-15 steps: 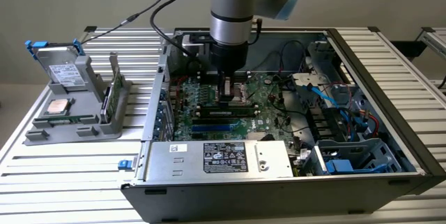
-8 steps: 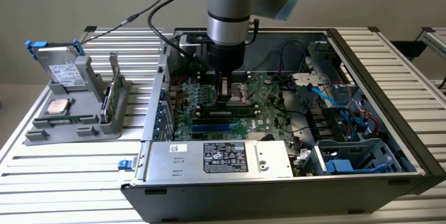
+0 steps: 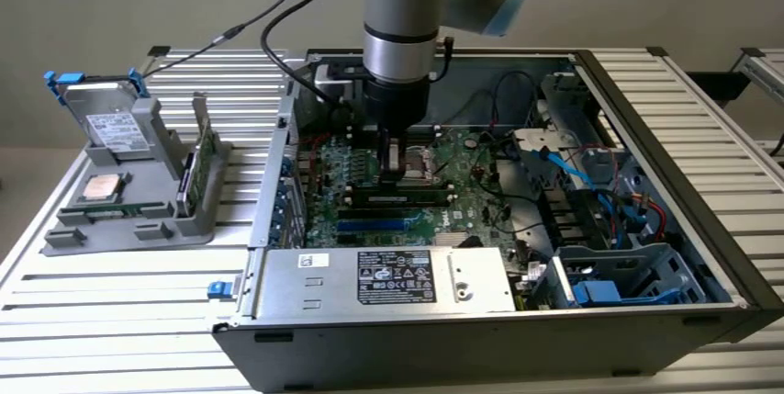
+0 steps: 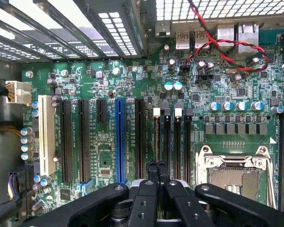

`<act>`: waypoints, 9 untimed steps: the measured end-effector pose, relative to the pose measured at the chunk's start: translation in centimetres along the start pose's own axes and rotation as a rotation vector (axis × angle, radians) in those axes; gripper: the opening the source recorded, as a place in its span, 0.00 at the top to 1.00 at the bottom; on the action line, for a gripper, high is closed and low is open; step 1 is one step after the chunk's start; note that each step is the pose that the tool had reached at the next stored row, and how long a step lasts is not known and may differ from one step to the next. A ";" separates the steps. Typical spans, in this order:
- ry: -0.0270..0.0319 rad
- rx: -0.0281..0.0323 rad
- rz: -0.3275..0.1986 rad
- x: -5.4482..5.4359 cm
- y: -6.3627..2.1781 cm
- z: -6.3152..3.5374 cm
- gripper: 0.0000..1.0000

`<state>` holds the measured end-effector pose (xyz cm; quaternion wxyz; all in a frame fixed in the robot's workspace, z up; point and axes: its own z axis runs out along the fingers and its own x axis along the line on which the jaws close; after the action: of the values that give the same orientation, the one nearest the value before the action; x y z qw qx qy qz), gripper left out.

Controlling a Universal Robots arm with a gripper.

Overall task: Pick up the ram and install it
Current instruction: 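Press down the ram until it locks into place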

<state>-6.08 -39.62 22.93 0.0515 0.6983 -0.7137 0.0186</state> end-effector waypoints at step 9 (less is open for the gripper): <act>0.0148 0.0002 0.001 -0.2 0.05 0.44 0.90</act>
<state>-6.15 -39.42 22.46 0.0567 0.6979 -0.7136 0.0238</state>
